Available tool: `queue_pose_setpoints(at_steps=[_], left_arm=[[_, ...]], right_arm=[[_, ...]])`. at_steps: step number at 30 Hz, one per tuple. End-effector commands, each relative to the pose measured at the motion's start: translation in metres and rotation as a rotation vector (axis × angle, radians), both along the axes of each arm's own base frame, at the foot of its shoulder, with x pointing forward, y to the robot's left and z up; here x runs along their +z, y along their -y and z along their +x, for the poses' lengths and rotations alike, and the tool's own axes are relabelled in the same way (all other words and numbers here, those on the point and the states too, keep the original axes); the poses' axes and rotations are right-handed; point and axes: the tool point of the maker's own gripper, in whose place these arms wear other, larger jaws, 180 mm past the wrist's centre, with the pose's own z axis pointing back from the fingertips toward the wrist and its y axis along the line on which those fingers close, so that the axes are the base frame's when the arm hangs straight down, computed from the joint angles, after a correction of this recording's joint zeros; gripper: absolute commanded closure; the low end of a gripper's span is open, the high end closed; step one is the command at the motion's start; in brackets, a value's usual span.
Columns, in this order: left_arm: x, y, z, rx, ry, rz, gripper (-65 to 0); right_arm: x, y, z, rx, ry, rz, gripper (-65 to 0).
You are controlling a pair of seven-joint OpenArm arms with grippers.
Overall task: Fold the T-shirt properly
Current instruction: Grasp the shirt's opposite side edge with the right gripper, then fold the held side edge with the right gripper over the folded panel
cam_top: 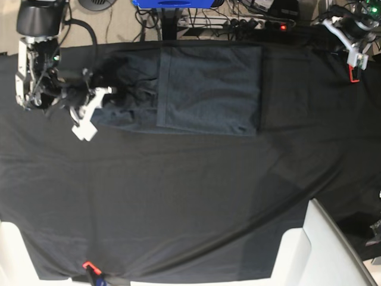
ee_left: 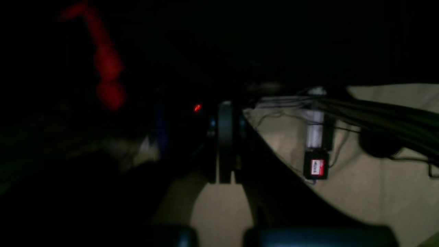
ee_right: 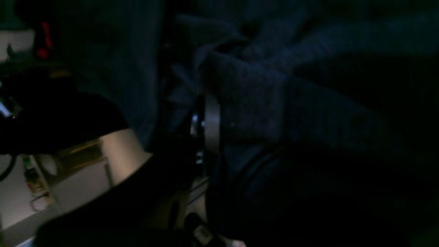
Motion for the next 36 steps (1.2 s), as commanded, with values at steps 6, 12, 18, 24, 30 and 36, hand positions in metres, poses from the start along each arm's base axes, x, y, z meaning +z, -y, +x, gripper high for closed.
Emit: queue_pose_setpoints(at_steps=[6, 12, 18, 24, 30, 36], left_arm=[[0.007, -0.022, -0.007, 0.038, 0.002, 0.043, 0.0], [0.006, -0.02, -0.009, 0.046, 0.002, 0.034, 0.0], [0.004, -0.018, -0.01, 0.049, 0.001, 0.028, 0.0], [0.002, -0.014, -0.004, 0.049, 0.013, 0.021, 0.0], [0.0, -0.01, -0.003, 0.054, 0.017, 0.011, 0.0], [0.0, -0.01, -0.003, 0.053, 0.017, 0.013, 0.0]], right_arm=[[0.024, -0.05, 0.007, 0.088, 0.026, 0.037, -0.6], [0.028, -0.101, -0.008, 0.159, -0.011, 0.089, -0.6], [0.036, -0.113, -0.005, 0.151, -0.01, 0.077, -0.6], [0.042, -0.134, 0.0, 0.179, -0.006, 0.049, -0.6], [0.046, -0.153, 0.006, 0.196, -0.001, 0.014, -0.6], [0.047, -0.164, 0.007, 0.197, -0.012, -0.018, -0.6]])
